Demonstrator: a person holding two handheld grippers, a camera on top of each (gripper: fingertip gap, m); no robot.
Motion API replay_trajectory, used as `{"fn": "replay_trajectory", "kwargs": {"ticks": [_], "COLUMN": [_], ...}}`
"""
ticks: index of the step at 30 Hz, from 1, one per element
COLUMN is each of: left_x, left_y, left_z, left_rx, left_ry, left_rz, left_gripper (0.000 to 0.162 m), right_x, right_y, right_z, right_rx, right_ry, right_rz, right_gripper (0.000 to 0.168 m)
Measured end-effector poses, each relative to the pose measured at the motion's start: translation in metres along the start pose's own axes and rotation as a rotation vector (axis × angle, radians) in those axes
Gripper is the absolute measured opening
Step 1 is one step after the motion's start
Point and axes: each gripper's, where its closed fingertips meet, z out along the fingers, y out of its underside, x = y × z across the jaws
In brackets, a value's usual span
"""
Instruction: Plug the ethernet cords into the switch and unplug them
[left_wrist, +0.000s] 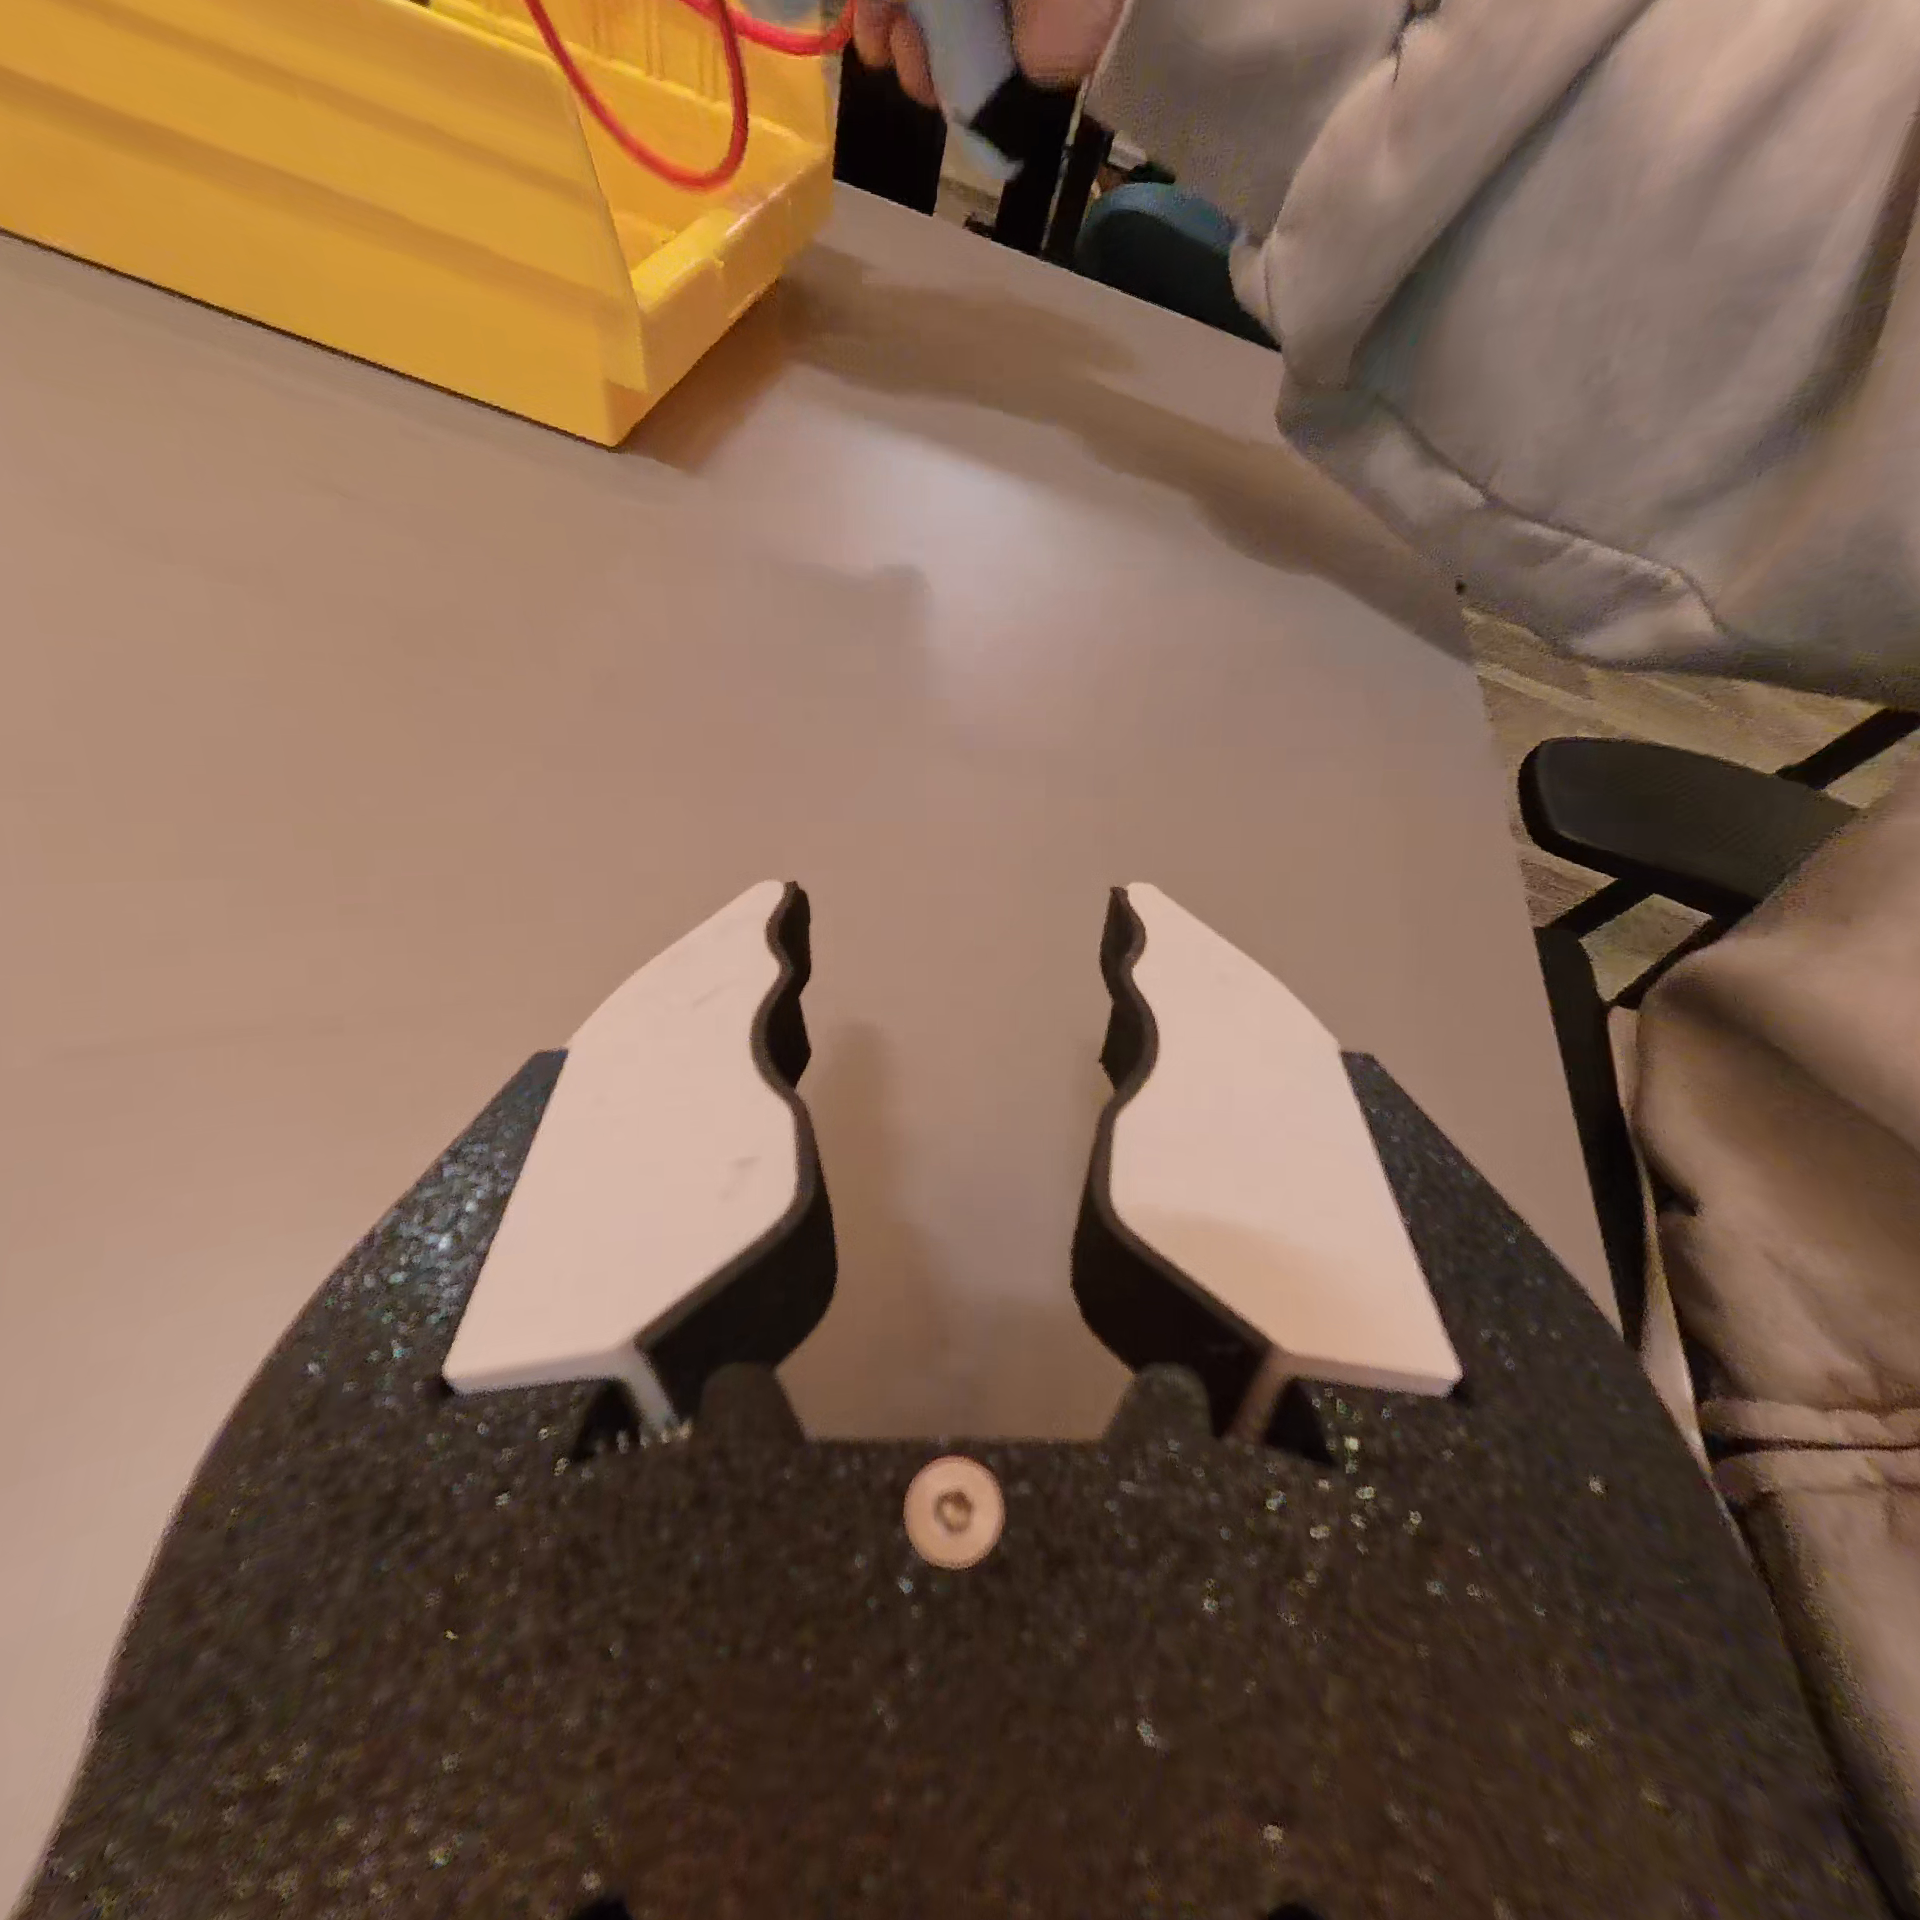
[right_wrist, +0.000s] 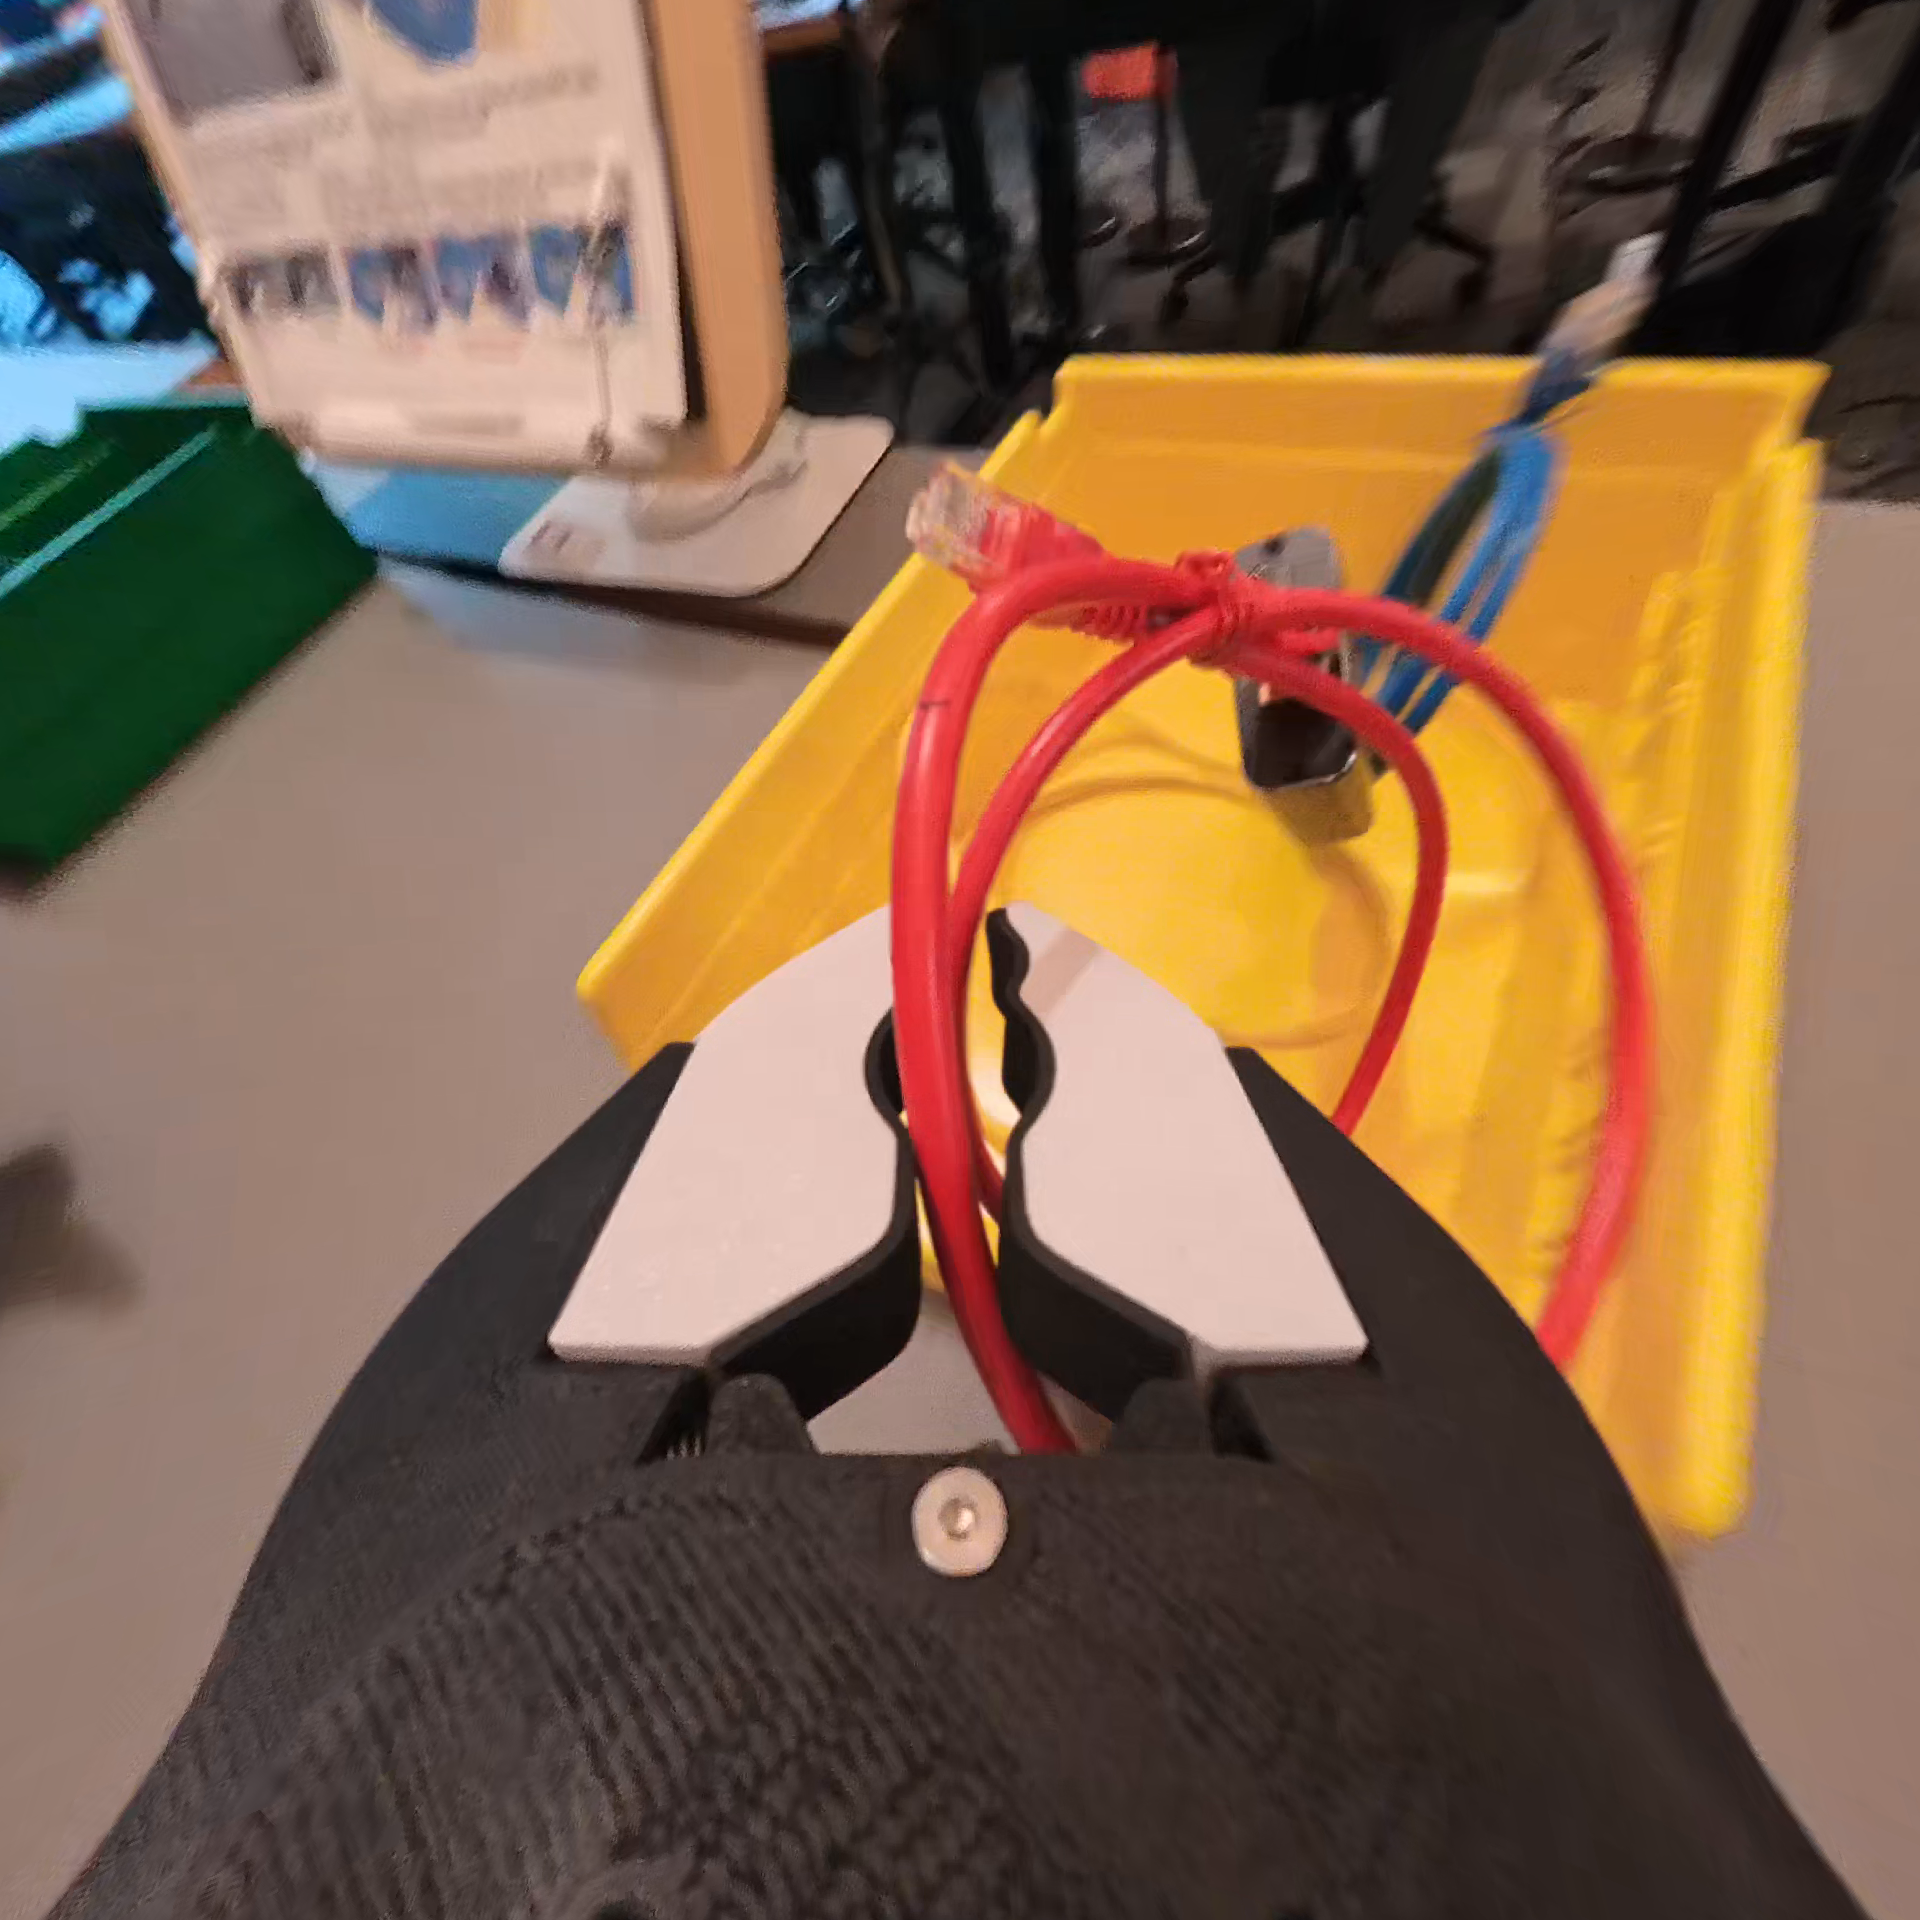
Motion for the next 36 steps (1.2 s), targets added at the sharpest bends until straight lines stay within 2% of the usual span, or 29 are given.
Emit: {"fn": "replay_trajectory", "kwargs": {"ticks": [1,3,5,6,7,10,13,18,21,24,25,26,27,28,29,30,31,32,34,36], "left_x": [0.001,0.004,0.01,0.012,0.015,0.018,0.018,-0.01,-0.029,-0.056,-0.067,-0.076,-0.083,-0.089,-0.092,-0.093,-0.092,-0.09,-0.096,-0.108], "left_y": [-0.001,-0.003,-0.006,-0.008,-0.009,-0.012,-0.023,-0.075,-0.115,-0.152,-0.165,-0.176,-0.185,-0.19,-0.192,-0.191,-0.189,-0.187,-0.18,-0.177], "left_z": [0.002,0.006,0.01,0.011,0.011,0.009,0.006,0.017,0.042,0.075,0.086,0.097,0.106,0.114,0.121,0.127,0.131,0.135,0.138,0.141], "left_rx": [0.003,0.003,0.006,0.005,0.001,-0.016,-0.004,0.005,-0.04,-0.06,-0.039,-0.011,0.012,0.024,0.029,0.031,0.031,0.028,0.007,-0.002], "left_ry": [0.01,0.027,0.047,0.049,0.045,0.008,-0.031,-0.192,-0.223,-0.278,-0.305,-0.322,-0.335,-0.346,-0.348,-0.343,-0.334,-0.322,-0.344,-0.391], "left_rz": [-0.006,-0.025,-0.034,-0.031,-0.02,0.028,0.038,-0.098,-0.138,-0.147,-0.156,-0.169,-0.182,-0.204,-0.228,-0.253,-0.269,-0.268,-0.228,-0.198], "left_gripper": [0.054,0.054,0.054,0.054,0.054,0.055,0.055,0.055,0.058,0.058,0.056,0.055,0.055,0.056,0.057,0.06,0.061,0.062,0.066,0.067], "right_x": [-0.007,-0.006,0.003,0.004,0.002,-0.019,-0.033,-0.051,-0.051,-0.007,0.006,0.015,0.016,0.018,0.024,0.033,0.039,0.04,0.047,0.044], "right_y": [0.014,0.043,0.054,0.054,0.051,0.037,0.035,0.037,0.015,-0.022,-0.036,-0.047,-0.047,-0.032,-0.015,-0.007,-0.005,-0.009,-0.031,-0.056], "right_z": [0.003,0.009,0.012,0.012,0.011,0.005,-0.012,-0.056,-0.074,-0.061,-0.053,-0.042,-0.027,-0.014,-0.009,-0.011,-0.019,-0.029,-0.048,-0.065], "right_rx": [-0.043,-0.172,-0.212,-0.219,-0.208,-0.135,-0.146,-0.072,0.097,0.198,0.221,0.226,0.159,0.005,-0.17,-0.29,-0.338,-0.333,-0.241,-0.108], "right_ry": [-0.021,0.04,0.146,0.164,0.16,0.071,0.025,0.02,0.029,0.091,0.096,0.087,0.044,0.01,0.006,0.029,0.029,0.007,0.005,-0.01], "right_rz": [-0.026,-0.099,-0.16,-0.181,-0.205,-0.266,-0.217,-0.164,-0.255,-0.18,-0.146,-0.14,-0.159,-0.183,-0.213,-0.247,-0.277,-0.297,-0.317,-0.3], "right_gripper": [0.014,0.028,0.063,0.073,0.076,0.098,0.118,0.121,0.107,0.102,0.094,0.09,0.087,0.088,0.097,0.1,0.093,0.088,0.101,0.103]}}
